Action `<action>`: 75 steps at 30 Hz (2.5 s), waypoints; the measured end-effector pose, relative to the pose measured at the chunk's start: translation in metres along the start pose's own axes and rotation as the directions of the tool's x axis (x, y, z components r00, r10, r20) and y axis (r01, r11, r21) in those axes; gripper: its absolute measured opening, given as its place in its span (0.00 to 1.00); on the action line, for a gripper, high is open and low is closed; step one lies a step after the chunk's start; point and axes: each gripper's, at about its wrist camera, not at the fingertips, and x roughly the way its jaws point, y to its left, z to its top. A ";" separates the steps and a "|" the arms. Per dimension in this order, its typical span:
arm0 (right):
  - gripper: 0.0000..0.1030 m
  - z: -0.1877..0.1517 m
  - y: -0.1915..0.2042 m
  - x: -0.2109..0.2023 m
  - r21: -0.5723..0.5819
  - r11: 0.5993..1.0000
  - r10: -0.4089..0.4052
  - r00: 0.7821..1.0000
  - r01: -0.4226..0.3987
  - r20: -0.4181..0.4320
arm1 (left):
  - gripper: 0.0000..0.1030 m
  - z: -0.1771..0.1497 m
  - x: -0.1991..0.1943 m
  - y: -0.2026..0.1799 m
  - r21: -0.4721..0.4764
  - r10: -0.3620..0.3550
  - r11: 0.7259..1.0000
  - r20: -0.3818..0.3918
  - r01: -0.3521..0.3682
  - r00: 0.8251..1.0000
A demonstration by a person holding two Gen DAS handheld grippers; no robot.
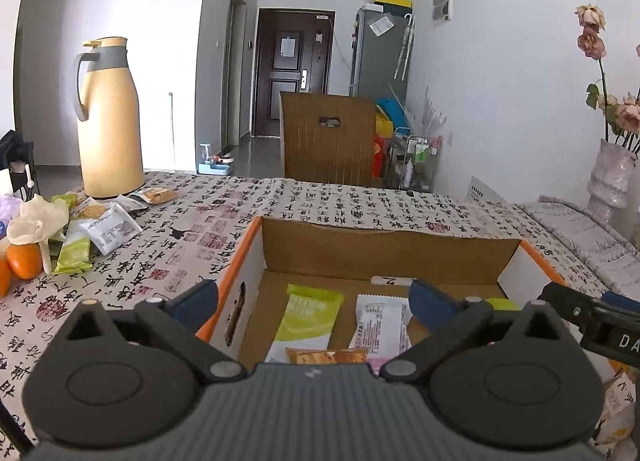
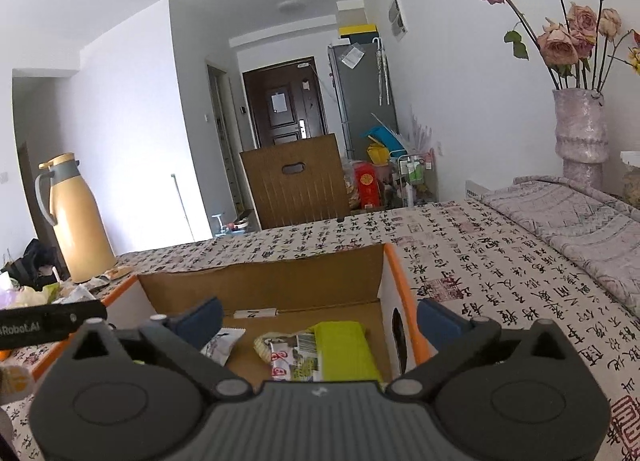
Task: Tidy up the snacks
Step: 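Open both grippers to drop the bar and packet into the box, then grasp the orange chip bag with the right gripper while the left grasps a white packet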
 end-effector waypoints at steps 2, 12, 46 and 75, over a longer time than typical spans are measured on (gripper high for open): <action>1.00 0.000 -0.001 0.000 0.001 1.000 -0.003 1.000 0.003 0.000 | 1.00 0.000 -0.001 0.000 0.001 -0.003 1.000 0.004 0.003 1.000; 1.00 0.014 0.004 -0.020 -0.007 1.000 -0.005 0.999 0.006 0.041 | 1.00 0.007 -0.019 -0.005 0.007 -0.020 1.000 0.004 0.020 1.000; 1.00 -0.043 0.064 -0.110 -0.057 0.995 0.065 0.982 -0.076 -0.176 | 1.00 -0.042 -0.134 0.049 0.010 0.016 1.000 -0.002 -0.016 1.000; 0.51 -0.091 0.095 -0.124 -0.212 0.974 0.031 0.969 -0.085 -0.246 | 1.00 -0.083 -0.137 0.066 -0.022 -0.012 1.000 -0.114 0.010 0.993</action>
